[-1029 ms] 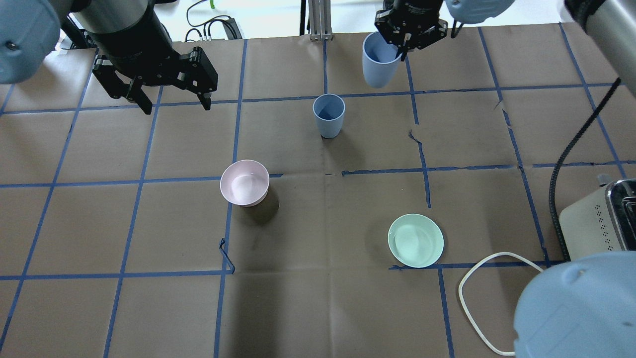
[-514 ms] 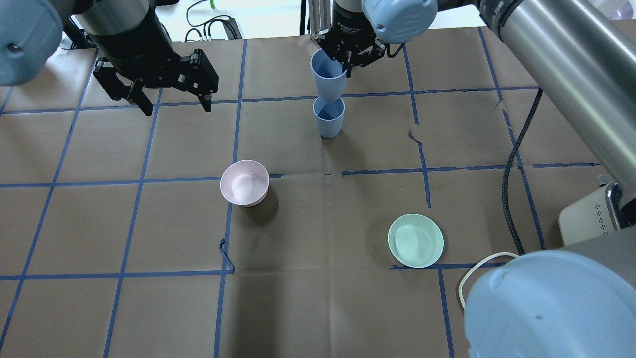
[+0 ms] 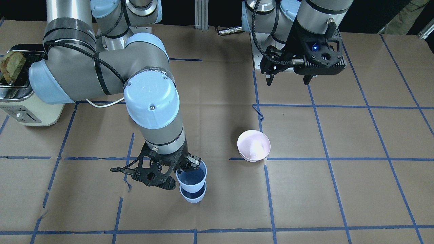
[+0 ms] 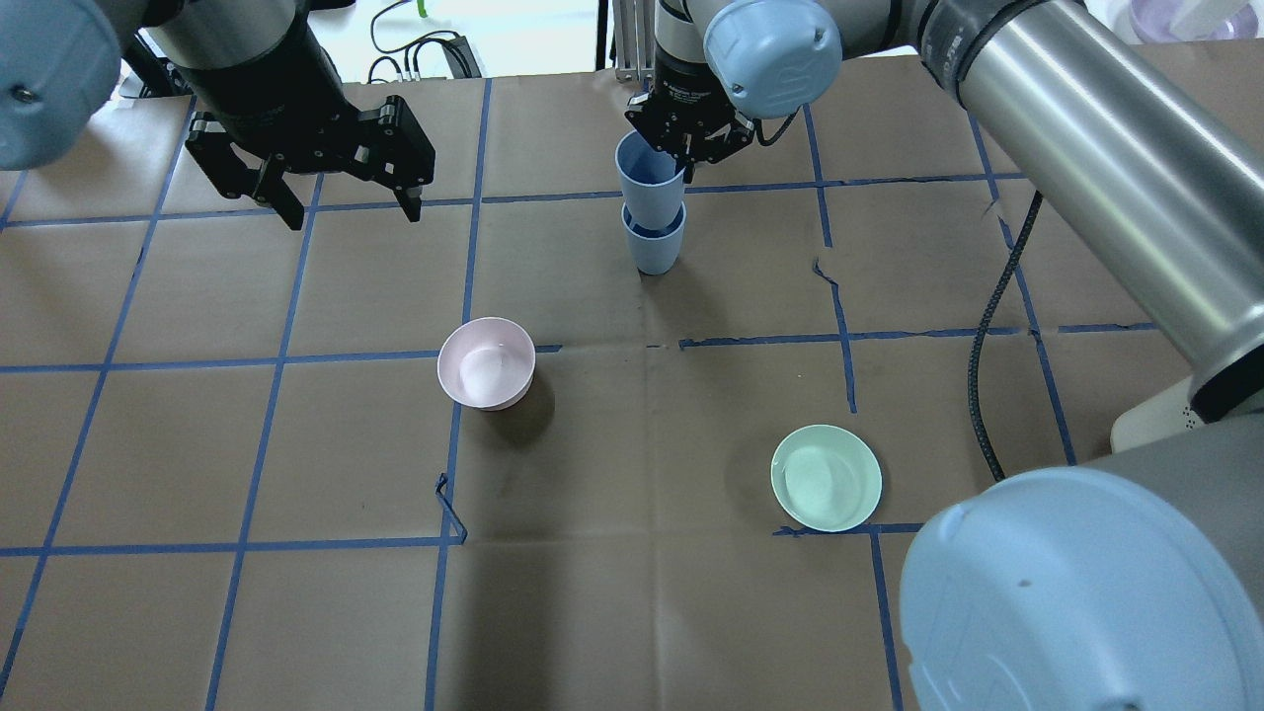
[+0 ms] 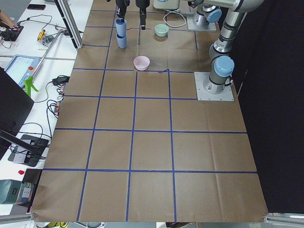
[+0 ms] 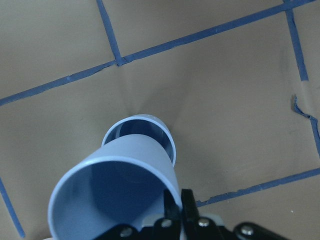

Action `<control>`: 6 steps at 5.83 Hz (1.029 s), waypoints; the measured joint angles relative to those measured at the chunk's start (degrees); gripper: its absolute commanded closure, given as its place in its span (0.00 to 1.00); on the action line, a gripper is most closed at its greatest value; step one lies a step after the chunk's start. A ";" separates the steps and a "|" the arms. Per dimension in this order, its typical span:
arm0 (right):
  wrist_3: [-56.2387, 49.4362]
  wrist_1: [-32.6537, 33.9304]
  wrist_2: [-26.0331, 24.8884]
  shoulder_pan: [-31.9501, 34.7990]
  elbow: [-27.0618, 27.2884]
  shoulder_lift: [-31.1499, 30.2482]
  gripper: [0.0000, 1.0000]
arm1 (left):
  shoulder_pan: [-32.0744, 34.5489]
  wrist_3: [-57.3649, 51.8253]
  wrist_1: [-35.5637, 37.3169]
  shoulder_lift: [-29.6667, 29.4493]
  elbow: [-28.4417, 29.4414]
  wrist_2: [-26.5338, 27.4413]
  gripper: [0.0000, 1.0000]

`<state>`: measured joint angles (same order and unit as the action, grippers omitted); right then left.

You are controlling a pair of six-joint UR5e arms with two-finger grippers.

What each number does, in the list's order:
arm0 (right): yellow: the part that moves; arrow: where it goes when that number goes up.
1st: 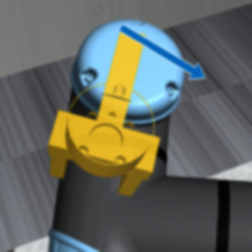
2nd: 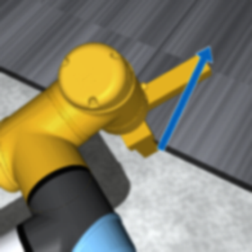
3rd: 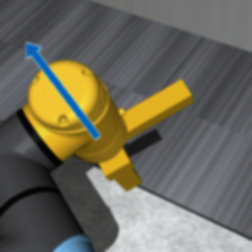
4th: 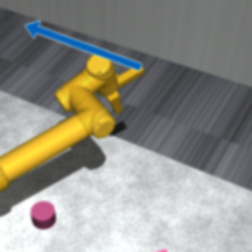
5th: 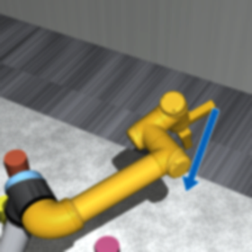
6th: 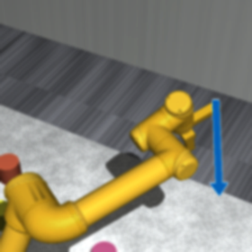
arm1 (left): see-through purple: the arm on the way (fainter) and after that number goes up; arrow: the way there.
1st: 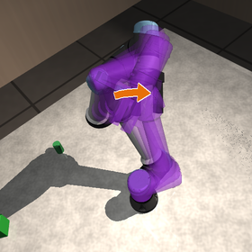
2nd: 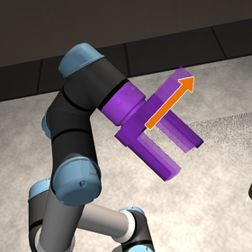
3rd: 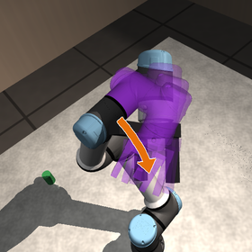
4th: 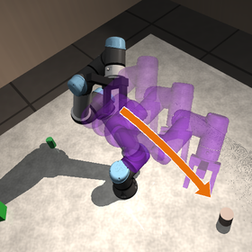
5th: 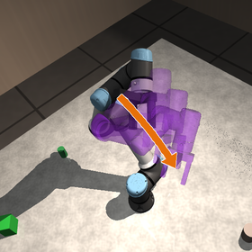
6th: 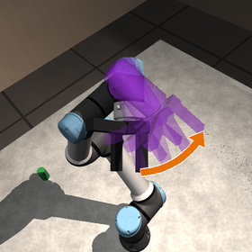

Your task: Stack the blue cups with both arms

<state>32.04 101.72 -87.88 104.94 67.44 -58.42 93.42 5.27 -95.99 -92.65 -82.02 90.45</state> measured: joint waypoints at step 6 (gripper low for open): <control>-0.73 4.86 0.39 0.00 3.11 1.61 0.00 | 0.13 0.00 -0.28 0.27 0.13 -0.18 0.01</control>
<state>31.31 106.57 -87.49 104.94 70.55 -56.81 93.55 5.27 -96.27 -92.38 -81.88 90.27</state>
